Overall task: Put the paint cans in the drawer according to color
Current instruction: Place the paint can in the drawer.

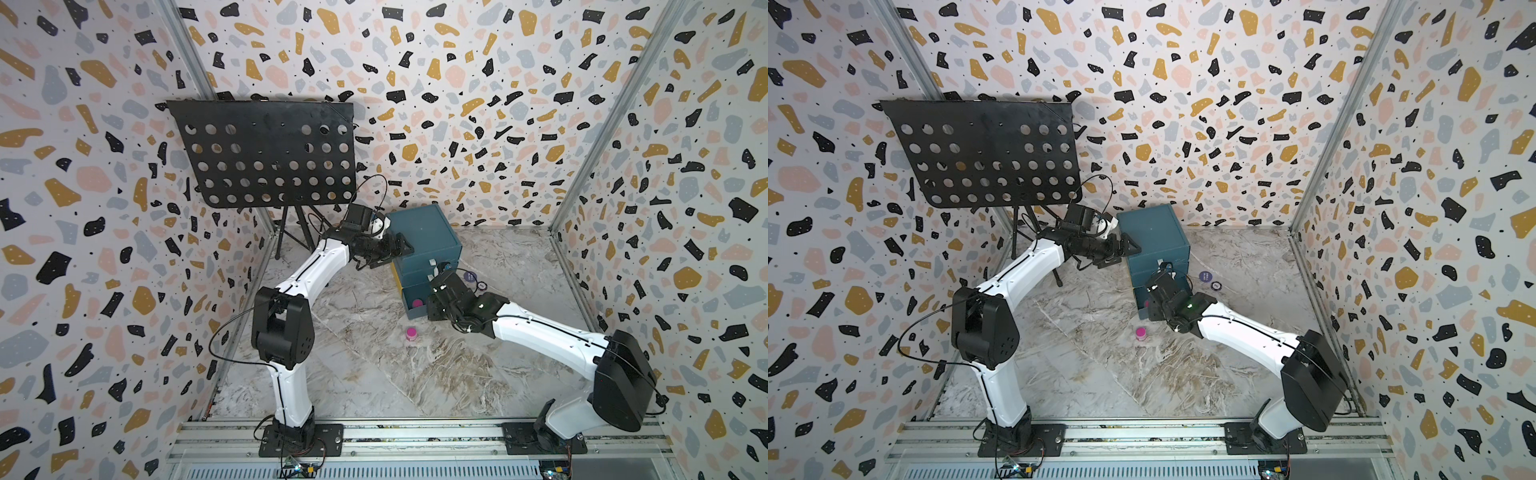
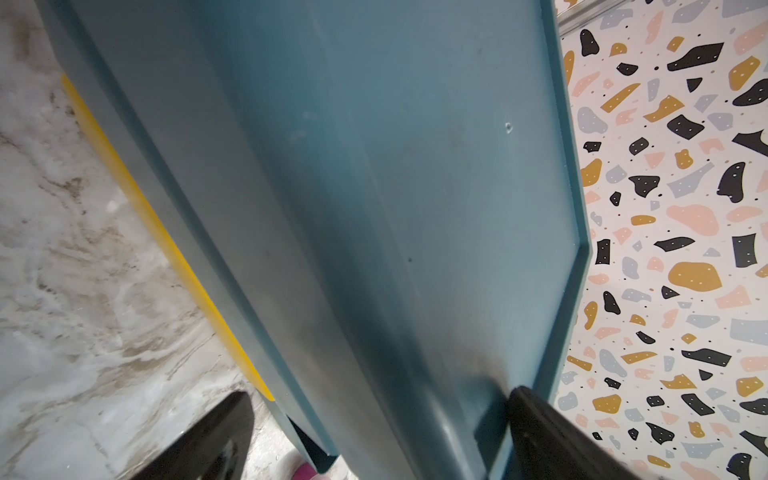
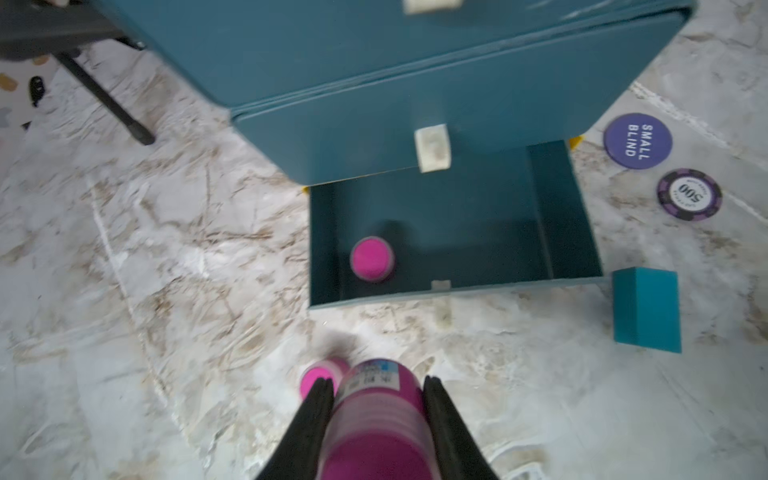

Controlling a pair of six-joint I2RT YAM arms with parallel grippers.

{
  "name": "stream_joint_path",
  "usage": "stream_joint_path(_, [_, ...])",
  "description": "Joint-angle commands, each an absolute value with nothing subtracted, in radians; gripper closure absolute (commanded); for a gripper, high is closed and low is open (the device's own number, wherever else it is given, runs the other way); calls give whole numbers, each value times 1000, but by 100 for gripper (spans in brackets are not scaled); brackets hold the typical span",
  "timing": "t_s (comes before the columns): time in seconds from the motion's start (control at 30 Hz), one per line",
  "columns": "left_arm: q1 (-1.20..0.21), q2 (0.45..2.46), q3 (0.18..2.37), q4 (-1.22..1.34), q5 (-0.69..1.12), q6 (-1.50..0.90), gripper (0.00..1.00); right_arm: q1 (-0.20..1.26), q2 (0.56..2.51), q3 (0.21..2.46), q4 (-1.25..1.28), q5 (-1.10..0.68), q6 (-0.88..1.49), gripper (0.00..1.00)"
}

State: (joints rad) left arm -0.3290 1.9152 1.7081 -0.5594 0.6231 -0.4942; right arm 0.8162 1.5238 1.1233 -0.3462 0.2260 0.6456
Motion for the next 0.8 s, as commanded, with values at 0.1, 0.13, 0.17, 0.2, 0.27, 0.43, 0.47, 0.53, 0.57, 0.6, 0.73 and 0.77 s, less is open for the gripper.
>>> stream_joint_path(0.1, [-328, 1911, 1700, -556, 619, -485, 2, 742, 1632, 1231, -306, 137, 594, 78])
stream_joint_path(0.13, [-328, 1911, 1700, -557, 619, -485, 2, 733, 1647, 1236, -292, 132, 595, 78])
stream_joint_path(0.17, [-327, 1911, 1700, -557, 619, -485, 2, 724, 1665, 1238, -272, 130, 597, 79])
stream_joint_path(0.2, [-328, 1913, 1701, -556, 618, -484, 2, 715, 1681, 1241, -253, 126, 601, 79])
stream_joint_path(0.27, [-328, 1914, 1703, -558, 620, -485, 2, 707, 1711, 1256, -239, 131, 605, 78])
stream_joint_path(0.43, [-326, 1914, 1703, -560, 617, -484, 2, 706, 1775, 1300, -284, 137, 624, 49])
stream_joint_path(0.47, [-327, 1915, 1704, -560, 617, -485, 2, 706, 1776, 1301, -292, 129, 629, 46])
stream_joint_path(0.53, [-327, 1918, 1704, -560, 617, -484, 2, 707, 1756, 1283, -297, 122, 637, 41])
stream_joint_path(0.57, [-327, 1917, 1704, -560, 618, -484, 2, 710, 1736, 1269, -299, 123, 635, 37])
stream_joint_path(0.6, [-327, 1917, 1705, -560, 618, -485, 2, 716, 1713, 1258, -313, 141, 632, 33])
stream_joint_path(0.73, [-326, 1922, 1706, -558, 619, -486, 2, 756, 1622, 1216, -358, 179, 642, 32])
stream_joint_path(0.77, [-327, 1922, 1707, -560, 619, -485, 2, 772, 1600, 1197, -355, 178, 652, 32])
